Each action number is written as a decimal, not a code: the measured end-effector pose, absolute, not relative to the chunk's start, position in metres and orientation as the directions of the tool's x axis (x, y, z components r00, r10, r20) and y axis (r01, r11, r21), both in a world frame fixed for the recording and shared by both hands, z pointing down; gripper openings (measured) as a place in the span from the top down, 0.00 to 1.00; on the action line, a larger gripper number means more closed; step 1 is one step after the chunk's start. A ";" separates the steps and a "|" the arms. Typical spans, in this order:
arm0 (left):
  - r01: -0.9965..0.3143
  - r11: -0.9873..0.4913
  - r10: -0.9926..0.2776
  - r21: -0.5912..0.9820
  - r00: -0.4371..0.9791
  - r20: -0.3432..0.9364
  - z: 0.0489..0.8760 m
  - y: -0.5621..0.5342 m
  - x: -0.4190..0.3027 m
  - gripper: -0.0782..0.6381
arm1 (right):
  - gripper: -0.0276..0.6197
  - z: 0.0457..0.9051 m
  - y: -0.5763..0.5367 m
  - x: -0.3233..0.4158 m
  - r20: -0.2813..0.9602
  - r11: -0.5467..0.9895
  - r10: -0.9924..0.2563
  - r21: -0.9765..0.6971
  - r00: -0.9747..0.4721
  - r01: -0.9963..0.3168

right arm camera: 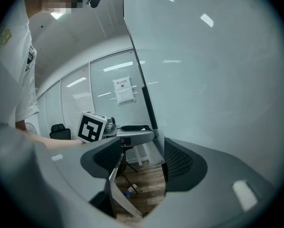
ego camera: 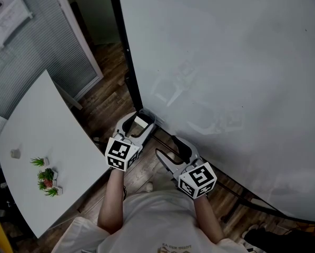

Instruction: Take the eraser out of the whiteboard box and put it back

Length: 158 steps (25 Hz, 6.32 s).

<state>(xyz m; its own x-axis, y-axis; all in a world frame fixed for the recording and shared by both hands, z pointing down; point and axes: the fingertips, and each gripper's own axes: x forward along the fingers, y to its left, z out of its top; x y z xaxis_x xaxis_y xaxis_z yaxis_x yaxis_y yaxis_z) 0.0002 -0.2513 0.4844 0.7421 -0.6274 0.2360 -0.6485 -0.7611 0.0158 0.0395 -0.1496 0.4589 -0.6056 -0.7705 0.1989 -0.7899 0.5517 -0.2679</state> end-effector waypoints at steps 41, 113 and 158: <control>-0.667 -0.745 -0.659 0.013 0.739 0.141 0.444 -0.233 -0.015 0.53 | 0.52 0.447 -0.142 0.033 0.142 0.527 -0.788 -0.347 -0.599 -0.776; -0.752 -0.658 -0.753 -0.021 0.658 -0.001 0.386 -0.167 -0.076 0.53 | 0.54 0.433 -0.117 0.031 0.143 0.493 -0.828 -0.273 -0.542 -0.826; -0.697 -0.717 -0.697 0.007 0.717 0.027 0.399 -0.208 -0.038 0.53 | 0.54 0.444 -0.139 0.037 0.170 0.500 -0.808 -0.308 -0.564 -0.809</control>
